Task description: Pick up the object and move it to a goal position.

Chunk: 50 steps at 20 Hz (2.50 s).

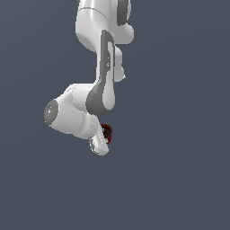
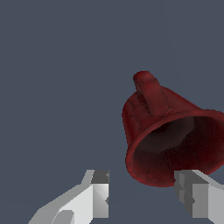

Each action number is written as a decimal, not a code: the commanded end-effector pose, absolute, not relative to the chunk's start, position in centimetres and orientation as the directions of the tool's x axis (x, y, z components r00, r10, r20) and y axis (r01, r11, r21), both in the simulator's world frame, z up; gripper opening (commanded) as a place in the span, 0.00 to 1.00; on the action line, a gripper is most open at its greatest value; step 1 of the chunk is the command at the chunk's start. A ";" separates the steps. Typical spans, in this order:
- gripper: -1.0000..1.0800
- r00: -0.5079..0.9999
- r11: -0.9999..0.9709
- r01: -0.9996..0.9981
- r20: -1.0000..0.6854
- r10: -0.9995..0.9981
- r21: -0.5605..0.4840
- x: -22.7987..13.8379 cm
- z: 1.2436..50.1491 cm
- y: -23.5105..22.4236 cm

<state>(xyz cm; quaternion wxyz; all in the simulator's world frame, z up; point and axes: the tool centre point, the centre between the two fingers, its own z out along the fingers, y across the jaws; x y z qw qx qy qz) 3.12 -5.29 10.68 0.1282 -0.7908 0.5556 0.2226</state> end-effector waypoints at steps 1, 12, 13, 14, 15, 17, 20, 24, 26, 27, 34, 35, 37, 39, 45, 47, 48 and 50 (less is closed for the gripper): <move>0.62 0.220 -0.297 -0.952 -0.517 -0.828 0.070 3.3 10.4 -5.6; 0.62 0.103 -0.202 -0.972 -0.552 -0.828 0.122 3.5 9.8 -6.1; 0.62 0.108 -0.206 -0.971 -0.550 -0.828 0.120 3.4 9.8 -6.1; 0.62 0.108 -0.206 -0.971 -0.550 -0.828 0.120 3.4 9.8 -6.1; 0.62 0.108 -0.206 -0.971 -0.550 -0.828 0.120 3.4 9.7 -6.0; 0.62 0.107 -0.205 -0.971 -0.551 -0.828 0.120 3.3 9.3 -5.8; 0.62 0.104 -0.203 -0.972 -0.551 -0.828 0.122 3.0 8.2 -5.1; 0.62 0.102 -0.202 -0.972 -0.551 -0.828 0.123 2.8 7.4 -4.6; 0.00 0.102 -0.202 -0.972 -0.551 -0.828 0.123 2.7 7.4 -4.6; 0.00 0.102 -0.202 -0.972 -0.551 -0.828 0.123 2.7 7.4 -4.6; 0.00 0.102 -0.202 -0.972 -0.551 -0.828 0.123 2.7 7.4 -4.6; 0.00 0.102 -0.202 -0.972 -0.551 -0.828 0.123 2.7 7.4 -4.6; 0.00 0.103 -0.202 -0.972 -0.551 -0.828 0.122 2.8 7.4 -4.6; 0.00 0.103 -0.202 -0.972 -0.551 -0.828 0.122 2.7 7.6 -4.5; 0.00 0.103 -0.202 -0.972 -0.551 -0.828 0.122 2.1 9.1 -4.2; 0.00 0.103 -0.202 -0.972 -0.551 -0.828 0.122 1.7 9.9 -4.1; 0.00 0.103 -0.202 -0.972 -0.551 -0.828 0.122 1.5 10.4 -4.0; 0.00 0.103 -0.202 -0.972 -0.551 -0.828 0.122 1.0 11.6 -3.8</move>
